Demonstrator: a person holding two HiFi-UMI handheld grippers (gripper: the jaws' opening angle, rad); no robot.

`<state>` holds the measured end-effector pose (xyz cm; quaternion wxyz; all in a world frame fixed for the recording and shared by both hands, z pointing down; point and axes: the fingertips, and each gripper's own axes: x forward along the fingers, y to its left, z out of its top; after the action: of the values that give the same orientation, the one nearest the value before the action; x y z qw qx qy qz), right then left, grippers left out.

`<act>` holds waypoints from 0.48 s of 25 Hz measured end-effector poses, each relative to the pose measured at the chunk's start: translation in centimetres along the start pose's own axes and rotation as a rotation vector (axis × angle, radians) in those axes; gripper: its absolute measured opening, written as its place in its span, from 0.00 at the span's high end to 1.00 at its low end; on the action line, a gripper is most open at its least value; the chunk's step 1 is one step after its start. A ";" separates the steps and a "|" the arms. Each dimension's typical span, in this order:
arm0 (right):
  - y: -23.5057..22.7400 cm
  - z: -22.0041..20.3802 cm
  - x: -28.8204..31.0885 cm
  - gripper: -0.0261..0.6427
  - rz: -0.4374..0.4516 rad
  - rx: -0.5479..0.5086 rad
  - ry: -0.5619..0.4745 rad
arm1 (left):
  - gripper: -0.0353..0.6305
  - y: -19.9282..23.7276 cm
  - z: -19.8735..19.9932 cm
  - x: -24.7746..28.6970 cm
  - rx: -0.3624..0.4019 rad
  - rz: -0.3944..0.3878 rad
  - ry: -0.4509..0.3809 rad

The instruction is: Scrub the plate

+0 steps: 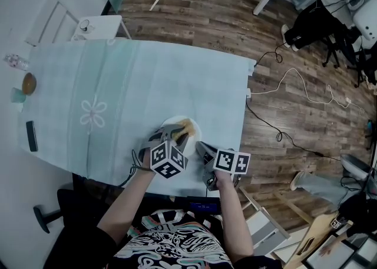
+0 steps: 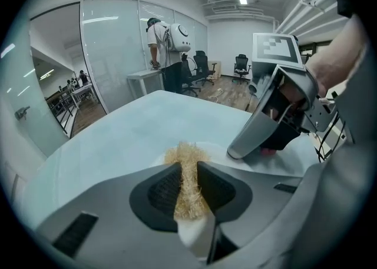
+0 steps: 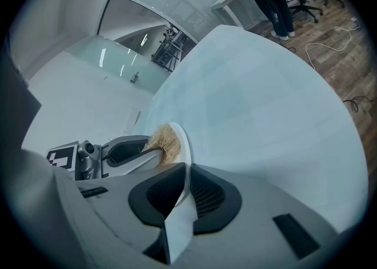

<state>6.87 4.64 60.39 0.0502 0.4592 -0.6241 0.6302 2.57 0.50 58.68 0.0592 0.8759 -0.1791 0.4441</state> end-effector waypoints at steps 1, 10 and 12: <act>0.0 0.0 0.0 0.93 0.001 0.000 -0.001 | 0.78 -0.2 0.0 0.1 0.003 -0.004 0.000; -0.1 0.0 0.2 0.93 0.010 0.005 -0.004 | 0.78 -2.1 -0.2 0.0 0.014 -0.056 -0.001; -0.1 0.0 0.2 0.93 0.010 0.005 -0.006 | 0.78 -2.6 -0.3 -0.1 0.018 -0.067 0.000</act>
<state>6.78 4.55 60.60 0.0440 0.4584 -0.6248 0.6305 3.21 3.03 58.93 0.0663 0.8819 -0.1456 0.4434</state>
